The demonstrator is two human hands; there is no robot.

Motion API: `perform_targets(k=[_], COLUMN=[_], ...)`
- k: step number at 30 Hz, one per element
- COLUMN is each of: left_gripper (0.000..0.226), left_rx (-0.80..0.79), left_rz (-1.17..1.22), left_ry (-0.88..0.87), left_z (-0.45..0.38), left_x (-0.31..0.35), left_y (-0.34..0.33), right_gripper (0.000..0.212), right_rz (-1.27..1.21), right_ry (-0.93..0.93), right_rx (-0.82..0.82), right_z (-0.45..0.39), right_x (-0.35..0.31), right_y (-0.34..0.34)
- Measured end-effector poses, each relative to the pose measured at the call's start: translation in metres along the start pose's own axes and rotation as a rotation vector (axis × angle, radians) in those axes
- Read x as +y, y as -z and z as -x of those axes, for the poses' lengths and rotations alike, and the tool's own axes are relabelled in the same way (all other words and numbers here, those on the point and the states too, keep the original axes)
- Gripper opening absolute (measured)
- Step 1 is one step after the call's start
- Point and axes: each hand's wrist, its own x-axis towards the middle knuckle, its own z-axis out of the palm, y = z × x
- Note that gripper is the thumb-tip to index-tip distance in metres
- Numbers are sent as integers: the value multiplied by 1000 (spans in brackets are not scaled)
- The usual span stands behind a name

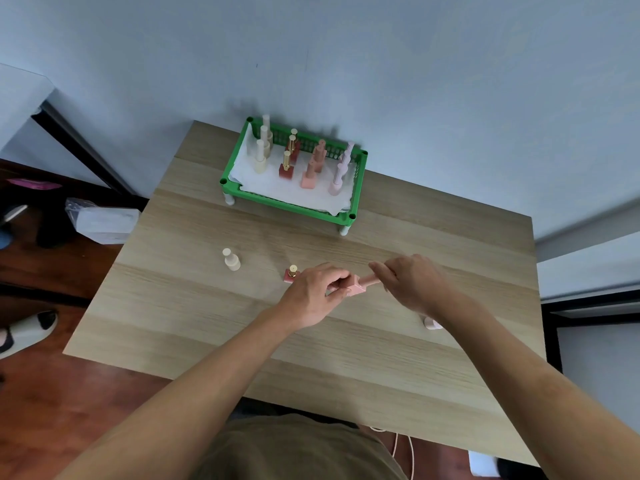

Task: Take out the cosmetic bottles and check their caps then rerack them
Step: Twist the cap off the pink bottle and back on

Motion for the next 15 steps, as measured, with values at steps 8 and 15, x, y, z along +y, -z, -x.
perform_targets(k=[8,15], left_gripper=[14,17], left_rx=[-18,-27], left_rz=[16,-1], left_ry=[49,72], left_z=[-1,-5], left_x=[-5,-5], left_y=[-2,-8], right_gripper=[39,18], right_rz=[-107,-144], right_ry=[95,161], right_rx=[4,32], right_z=[7,12], right_x=[13,10], right_y=[-1,-8])
